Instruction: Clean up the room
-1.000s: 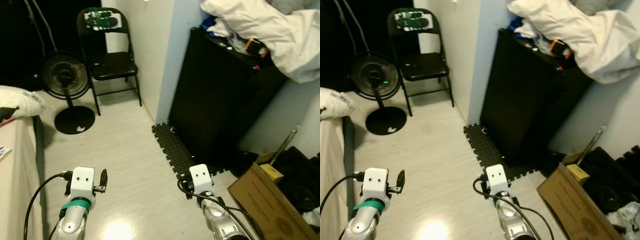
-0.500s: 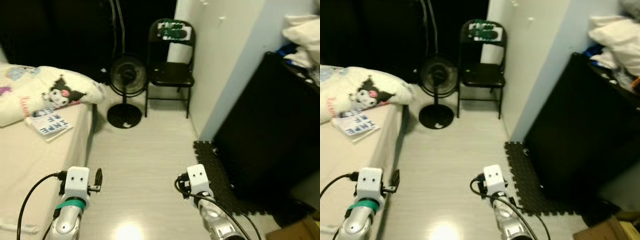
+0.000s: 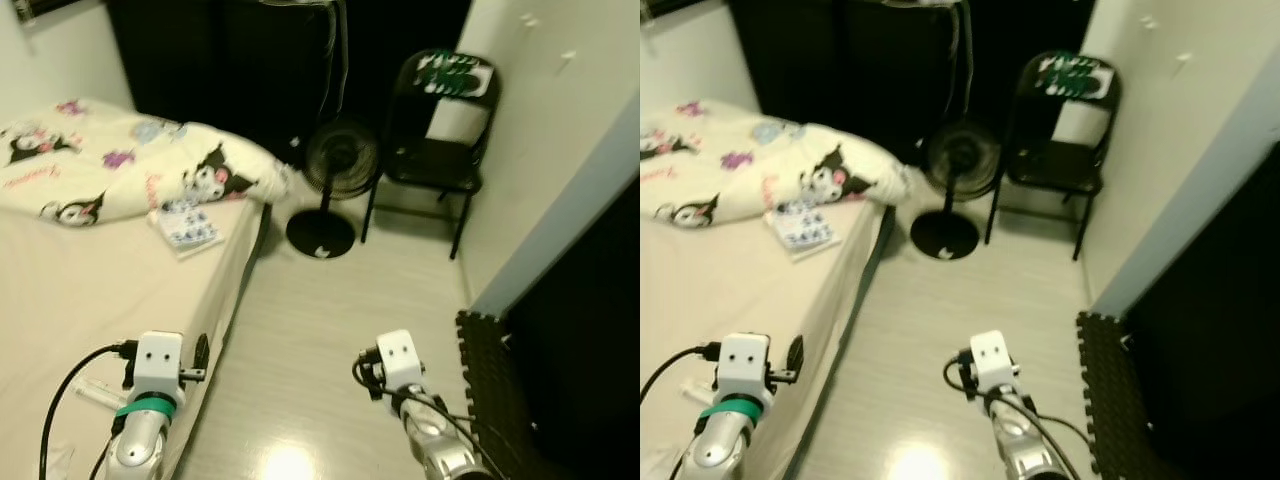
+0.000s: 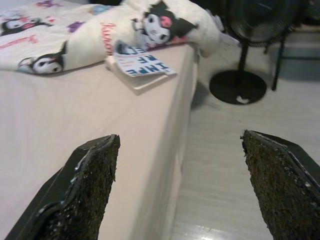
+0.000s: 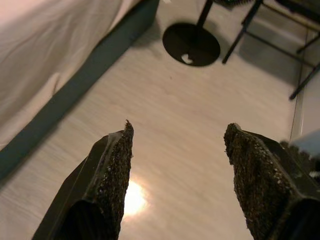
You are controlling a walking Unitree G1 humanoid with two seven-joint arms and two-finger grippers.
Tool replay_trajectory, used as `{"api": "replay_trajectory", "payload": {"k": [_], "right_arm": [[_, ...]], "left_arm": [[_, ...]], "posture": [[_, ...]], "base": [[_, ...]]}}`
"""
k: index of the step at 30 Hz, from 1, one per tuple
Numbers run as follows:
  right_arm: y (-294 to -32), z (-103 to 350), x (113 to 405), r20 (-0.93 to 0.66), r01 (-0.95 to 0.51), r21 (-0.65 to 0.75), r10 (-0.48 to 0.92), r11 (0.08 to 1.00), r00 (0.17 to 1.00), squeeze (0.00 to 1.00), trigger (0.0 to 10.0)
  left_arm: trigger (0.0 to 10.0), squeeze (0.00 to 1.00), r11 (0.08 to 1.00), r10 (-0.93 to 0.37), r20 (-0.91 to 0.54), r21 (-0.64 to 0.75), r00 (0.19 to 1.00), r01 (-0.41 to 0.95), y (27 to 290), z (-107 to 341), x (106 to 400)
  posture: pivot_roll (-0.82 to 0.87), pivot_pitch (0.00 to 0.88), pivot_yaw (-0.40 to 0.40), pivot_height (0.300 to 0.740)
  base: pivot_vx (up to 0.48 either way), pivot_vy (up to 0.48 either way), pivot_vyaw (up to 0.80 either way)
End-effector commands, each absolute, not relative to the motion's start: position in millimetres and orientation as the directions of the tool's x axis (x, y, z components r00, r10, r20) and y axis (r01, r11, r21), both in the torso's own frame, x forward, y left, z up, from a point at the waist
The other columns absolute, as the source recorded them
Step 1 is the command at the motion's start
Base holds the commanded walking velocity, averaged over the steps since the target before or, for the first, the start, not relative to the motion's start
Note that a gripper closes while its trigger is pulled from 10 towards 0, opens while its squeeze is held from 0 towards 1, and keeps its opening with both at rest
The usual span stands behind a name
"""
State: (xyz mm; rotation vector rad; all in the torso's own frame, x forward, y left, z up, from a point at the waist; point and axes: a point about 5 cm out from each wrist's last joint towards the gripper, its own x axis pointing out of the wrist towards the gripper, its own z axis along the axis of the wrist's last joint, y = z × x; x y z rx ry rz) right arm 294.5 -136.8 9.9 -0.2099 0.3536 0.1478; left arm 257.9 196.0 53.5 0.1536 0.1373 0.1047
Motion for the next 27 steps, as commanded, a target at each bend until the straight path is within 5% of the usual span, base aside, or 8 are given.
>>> {"api": "replay_trajectory", "payload": {"k": [1, 27], "right_arm": [[-136.9, 4.5, 290.6, -0.383, -0.182, -0.175, 0.103, 0.968, 0.918, 0.0, 10.0], [-144.0, -2.5, 282.1, -0.398, -0.176, -0.184, 0.09, 0.967, 0.913, 0.0, 10.0]], "left_arm": [[10.0, 0.0, 0.983, 0.124, -0.154, 0.152, 0.98, -0.101, 195.7, 49.2, 257.1], [10.0, 0.0, 0.958, 0.185, -0.273, 0.262, 0.944, -0.112, 195.2, 30.2, 251.0]], "posture": [[0.11, 0.0, -0.03, 0.74], [0.1, 0.0, -0.016, 0.74]], "base": [[0.0, 0.0, 0.8], [0.0, 0.0, 0.8]]}}
